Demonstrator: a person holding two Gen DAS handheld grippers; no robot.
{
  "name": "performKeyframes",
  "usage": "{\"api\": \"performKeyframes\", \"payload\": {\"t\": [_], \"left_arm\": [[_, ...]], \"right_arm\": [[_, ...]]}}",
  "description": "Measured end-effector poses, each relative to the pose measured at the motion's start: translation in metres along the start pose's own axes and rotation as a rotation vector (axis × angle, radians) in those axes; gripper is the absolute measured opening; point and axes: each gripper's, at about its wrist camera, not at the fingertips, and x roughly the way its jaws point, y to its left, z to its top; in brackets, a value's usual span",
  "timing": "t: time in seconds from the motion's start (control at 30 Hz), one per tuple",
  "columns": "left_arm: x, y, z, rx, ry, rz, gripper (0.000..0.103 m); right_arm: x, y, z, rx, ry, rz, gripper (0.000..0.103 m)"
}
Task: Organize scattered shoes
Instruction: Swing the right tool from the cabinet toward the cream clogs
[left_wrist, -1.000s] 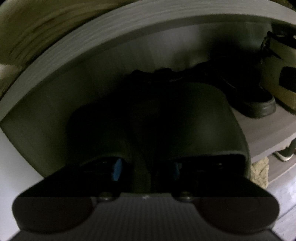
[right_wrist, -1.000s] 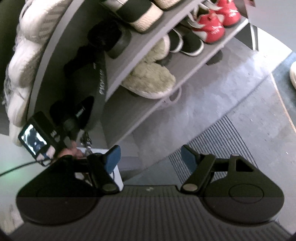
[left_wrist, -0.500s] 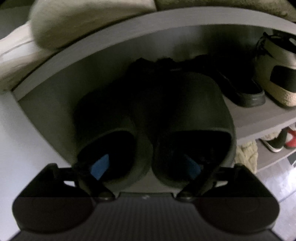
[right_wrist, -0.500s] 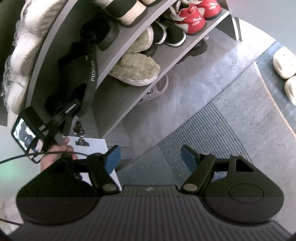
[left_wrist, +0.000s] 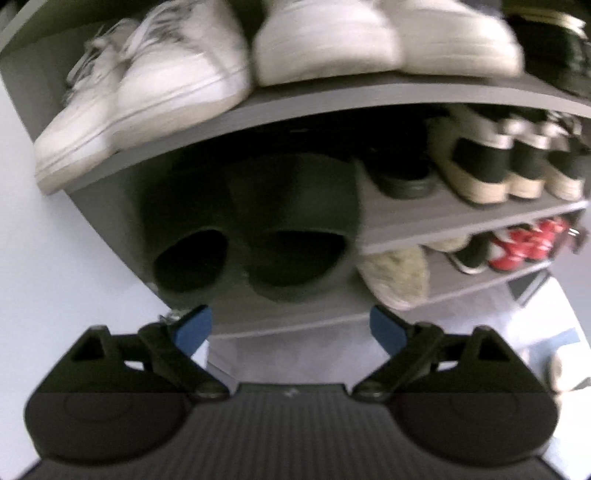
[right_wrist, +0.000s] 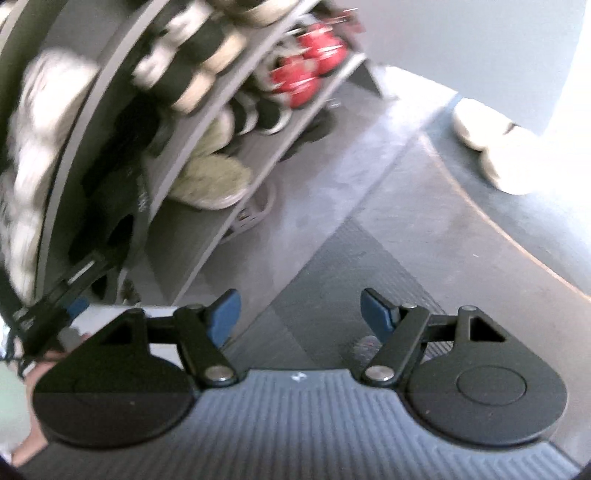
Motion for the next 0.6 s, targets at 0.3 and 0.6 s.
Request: {"api": "performKeyframes", "payload": {"t": [0.3, 0.6], "left_arm": [[-0.057, -0.079, -0.020, 0.175, -0.019, -0.134, 0.094], [-0.103, -0.142, -0.019, 0.268, -0.008, -0.146, 0.094]], "right_arm": [[-0.088, -0.111, 0.007, 0.312, -0.127, -0.111, 0.074], [-0.140, -0.236, 0.051, 0.515, -0.236, -0.251, 0.074]]}}
